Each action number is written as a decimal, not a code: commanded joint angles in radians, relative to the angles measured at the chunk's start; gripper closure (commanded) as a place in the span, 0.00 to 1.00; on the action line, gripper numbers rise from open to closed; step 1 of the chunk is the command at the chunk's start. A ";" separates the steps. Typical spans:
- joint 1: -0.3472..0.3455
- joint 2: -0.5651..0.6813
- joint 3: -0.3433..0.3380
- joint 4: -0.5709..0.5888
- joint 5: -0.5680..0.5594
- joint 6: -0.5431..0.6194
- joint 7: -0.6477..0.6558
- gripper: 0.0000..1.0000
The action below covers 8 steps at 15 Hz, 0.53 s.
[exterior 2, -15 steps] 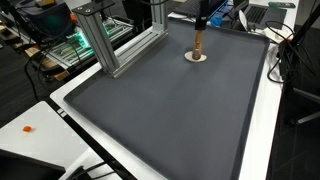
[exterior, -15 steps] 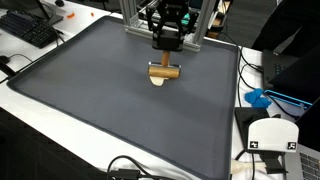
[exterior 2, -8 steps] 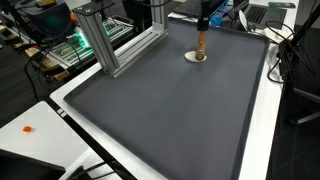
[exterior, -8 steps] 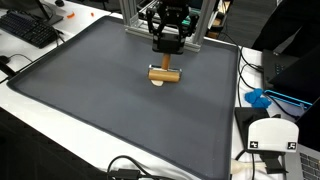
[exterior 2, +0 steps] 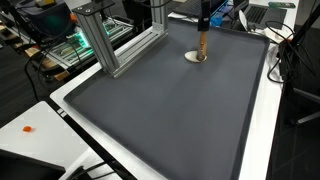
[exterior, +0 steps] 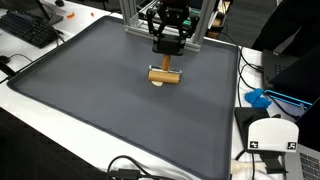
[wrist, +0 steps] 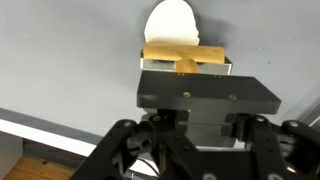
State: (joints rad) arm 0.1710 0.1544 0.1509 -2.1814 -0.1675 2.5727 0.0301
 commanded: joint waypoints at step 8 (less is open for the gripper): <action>0.002 -0.047 -0.005 -0.046 -0.002 -0.113 0.018 0.65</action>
State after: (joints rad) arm 0.1710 0.1362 0.1512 -2.1827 -0.1673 2.5097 0.0381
